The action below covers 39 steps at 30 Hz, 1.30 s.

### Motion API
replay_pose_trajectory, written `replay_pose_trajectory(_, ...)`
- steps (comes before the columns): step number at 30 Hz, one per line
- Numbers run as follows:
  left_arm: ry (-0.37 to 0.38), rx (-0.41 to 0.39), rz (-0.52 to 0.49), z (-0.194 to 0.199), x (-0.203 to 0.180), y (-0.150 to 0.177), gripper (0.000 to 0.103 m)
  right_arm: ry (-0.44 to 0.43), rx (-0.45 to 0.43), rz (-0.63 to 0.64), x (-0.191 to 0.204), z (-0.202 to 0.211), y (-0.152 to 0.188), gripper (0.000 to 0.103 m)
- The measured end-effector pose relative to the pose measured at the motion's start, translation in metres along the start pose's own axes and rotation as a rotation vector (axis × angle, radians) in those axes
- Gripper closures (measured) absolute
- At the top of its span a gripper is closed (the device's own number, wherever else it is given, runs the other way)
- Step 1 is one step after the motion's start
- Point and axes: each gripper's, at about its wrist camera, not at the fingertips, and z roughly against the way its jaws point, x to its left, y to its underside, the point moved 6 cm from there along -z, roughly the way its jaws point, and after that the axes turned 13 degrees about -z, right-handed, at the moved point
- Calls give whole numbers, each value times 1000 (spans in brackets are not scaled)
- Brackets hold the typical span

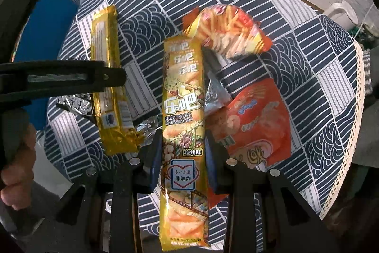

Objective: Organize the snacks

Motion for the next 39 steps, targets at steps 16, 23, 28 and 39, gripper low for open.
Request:
replay_pose_trajectory(16, 22, -38, -98, -4, -17, 4, 72, 72, 6, 53, 23, -23, -4, 63)
replay_pose_trajectory(23, 46, -39, -133, 1, -7, 13, 73, 102, -5, 59, 27, -36, -9, 63)
replay_pose_trajectory(28, 49, -53, -166, 16, 2, 24, 74, 74, -3, 27, 23, -31, -13, 72)
replay_pose_trajectory(39, 77, -102, -230, 53, 10, 47, 74, 34, -35, -23, 4, 8, -11, 73)
